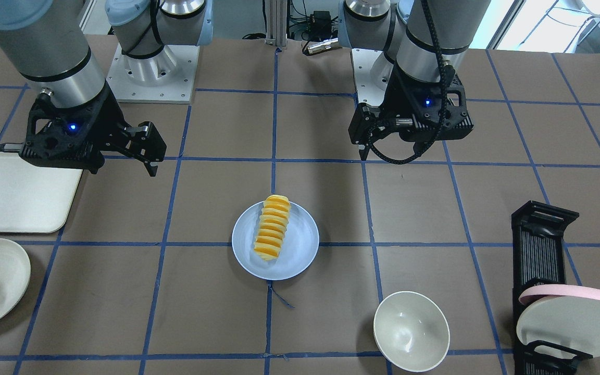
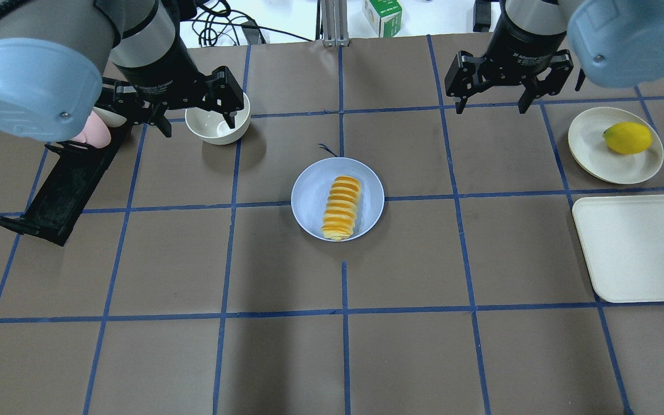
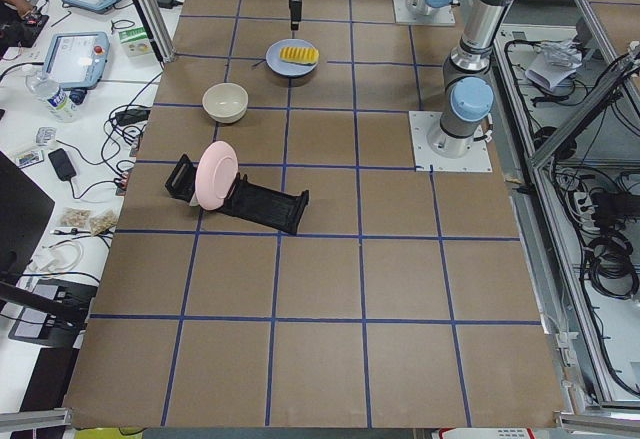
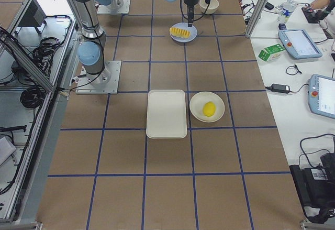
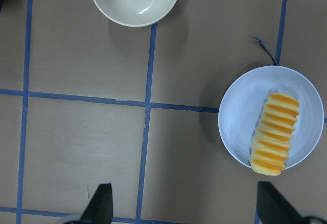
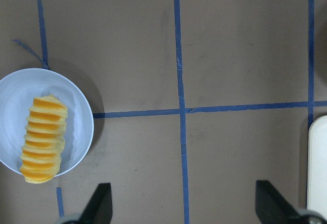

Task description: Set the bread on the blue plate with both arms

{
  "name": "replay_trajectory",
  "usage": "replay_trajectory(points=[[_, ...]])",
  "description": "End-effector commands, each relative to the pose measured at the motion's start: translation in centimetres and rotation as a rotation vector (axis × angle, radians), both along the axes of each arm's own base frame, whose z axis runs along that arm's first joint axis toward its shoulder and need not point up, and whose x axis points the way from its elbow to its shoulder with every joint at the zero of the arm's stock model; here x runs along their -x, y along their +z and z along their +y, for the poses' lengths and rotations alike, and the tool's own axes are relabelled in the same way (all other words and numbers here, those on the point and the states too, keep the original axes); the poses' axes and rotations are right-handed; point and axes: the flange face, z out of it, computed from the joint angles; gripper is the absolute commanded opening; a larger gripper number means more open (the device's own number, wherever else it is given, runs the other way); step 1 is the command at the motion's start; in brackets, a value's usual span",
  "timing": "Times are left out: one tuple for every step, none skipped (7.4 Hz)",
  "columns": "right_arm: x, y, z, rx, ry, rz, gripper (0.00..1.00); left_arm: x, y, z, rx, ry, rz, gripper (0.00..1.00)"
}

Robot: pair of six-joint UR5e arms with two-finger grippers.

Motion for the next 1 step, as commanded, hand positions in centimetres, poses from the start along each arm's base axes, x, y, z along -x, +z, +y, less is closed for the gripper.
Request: replay_trajectory(points=[[0.06,-0.02,-0.03,0.0,0.0,0.001,1.0,0.01,-0.03,-0.04,-0.001,0.001,0.001,1.0]])
